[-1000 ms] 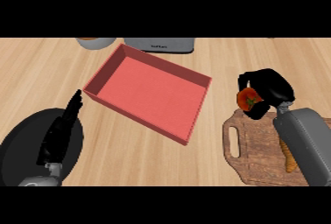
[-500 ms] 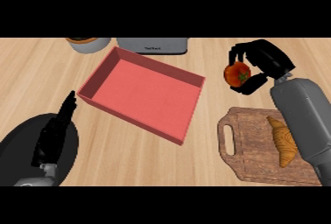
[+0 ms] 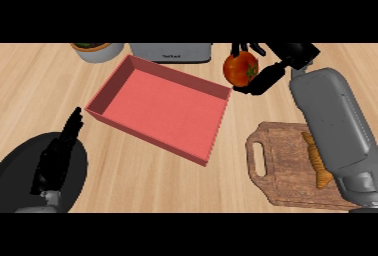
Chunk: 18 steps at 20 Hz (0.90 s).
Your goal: Pick the tomato from the cutting board and place it in the cardboard box
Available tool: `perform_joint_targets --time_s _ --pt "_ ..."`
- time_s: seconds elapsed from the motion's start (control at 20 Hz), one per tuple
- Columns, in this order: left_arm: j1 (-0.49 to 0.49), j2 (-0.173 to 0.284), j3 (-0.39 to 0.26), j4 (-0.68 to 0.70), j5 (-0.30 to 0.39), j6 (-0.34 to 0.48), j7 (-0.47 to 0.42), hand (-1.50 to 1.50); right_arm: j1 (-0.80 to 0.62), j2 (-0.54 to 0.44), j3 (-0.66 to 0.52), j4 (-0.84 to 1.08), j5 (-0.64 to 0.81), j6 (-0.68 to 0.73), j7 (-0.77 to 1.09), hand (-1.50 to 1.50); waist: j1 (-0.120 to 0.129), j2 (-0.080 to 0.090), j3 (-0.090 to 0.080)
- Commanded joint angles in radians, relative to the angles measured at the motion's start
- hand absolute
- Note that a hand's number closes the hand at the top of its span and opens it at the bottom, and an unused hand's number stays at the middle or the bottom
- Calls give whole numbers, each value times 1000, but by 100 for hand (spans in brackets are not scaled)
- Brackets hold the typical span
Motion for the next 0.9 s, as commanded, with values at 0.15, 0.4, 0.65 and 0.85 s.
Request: perform_joint_targets --time_s 0.15,0.4,0.65,0.85 --pt "53 -17 -11 -26 -16 1 -13 0 -140 111 -4 -44 -26 38 211 150 3 -1 0" --pt "-33 -40 -16 -21 -33 21 61 0 -193 207 45 14 29 -21 278 150 3 2 0" --pt "-17 0 13 5 -19 -20 0 0 -302 245 82 198 25 -63 292 150 15 6 0" --pt "-22 -14 -18 -69 -20 -33 66 0 -308 247 263 310 -85 -197 316 150 39 7 0"
